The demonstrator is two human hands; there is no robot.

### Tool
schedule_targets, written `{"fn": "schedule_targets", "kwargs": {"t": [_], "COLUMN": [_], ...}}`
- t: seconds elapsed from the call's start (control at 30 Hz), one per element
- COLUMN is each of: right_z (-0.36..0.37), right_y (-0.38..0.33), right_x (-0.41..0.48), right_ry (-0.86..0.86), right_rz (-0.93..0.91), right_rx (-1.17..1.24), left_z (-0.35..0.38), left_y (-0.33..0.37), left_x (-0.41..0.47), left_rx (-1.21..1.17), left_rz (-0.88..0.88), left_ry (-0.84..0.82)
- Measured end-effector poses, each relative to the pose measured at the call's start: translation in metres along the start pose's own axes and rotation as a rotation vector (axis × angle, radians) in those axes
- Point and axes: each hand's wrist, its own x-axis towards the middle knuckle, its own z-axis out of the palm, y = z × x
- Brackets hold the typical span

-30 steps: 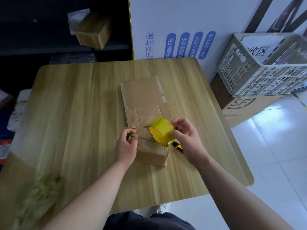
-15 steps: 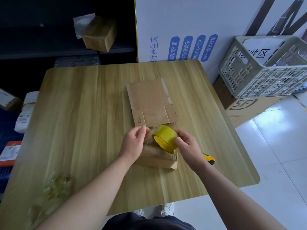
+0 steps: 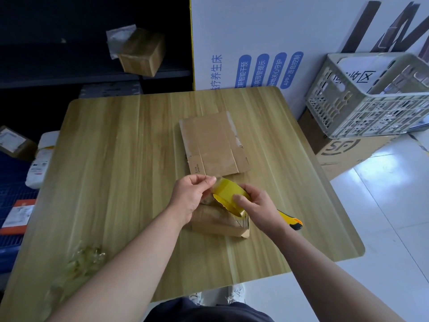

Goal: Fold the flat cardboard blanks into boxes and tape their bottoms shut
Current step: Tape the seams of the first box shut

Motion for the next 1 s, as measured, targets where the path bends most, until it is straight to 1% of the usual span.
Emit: {"fn": "schedule_targets", "kwargs": {"t": [0.1,0.2,0.3,0.43,0.53,0.7,0.8,0.9,0.97,1.0], "right_z": [-0.002,-0.002,0.003,0.008,0.011,0.012,0.015,0.018,0.02,0.022], "right_y": [-0.003,-0.006,-0.005,0.0,0.005,0.009,0.008,0.005,0.003,0.003], "right_x": [0.004,0.008,0.006,0.0,-0.001,0.001,0.002,0.004,0.002,-0.001], "right_ry": [0.027,0.044,0.039,-0.001,0.046,0.07,0.145,0.188,0.167,0.131], "right_rz": [0.0,-0.011,-0.018,0.002,-0.019,-0.003,-0.008,-0.016,0.044,0.101], "right_rx": [-0.01,-0.049,-0.106,-0.314,-0.45,-0.521,-0.518,-0.564,-0.534,-0.459], "left_z": [0.002,0.0,-0.006,-0.016,-0.02,-0.024,-0.025,-0.027,-0.027,-0.027], "left_y": [-0.003,-0.009,-0.018,-0.022,-0.024,-0.032,-0.033,-0.035,-0.038,-0.039], "left_x": [-0.005,-0.01,-0.01,-0.008,-0.008,-0.009,-0.011,-0.011,-0.009,-0.009], "left_rx": [-0.076,-0.146,-0.129,-0.148,-0.203,-0.195,-0.13,-0.115,-0.139,-0.158], "left_rz": [0.06,0.05,0.047,0.041,0.017,0.029,0.075,0.081,0.077,0.071], "left_ry": [0.064,0.098,0.107,0.103,0.078,0.057,0.027,0.015,0.024,0.031]}}
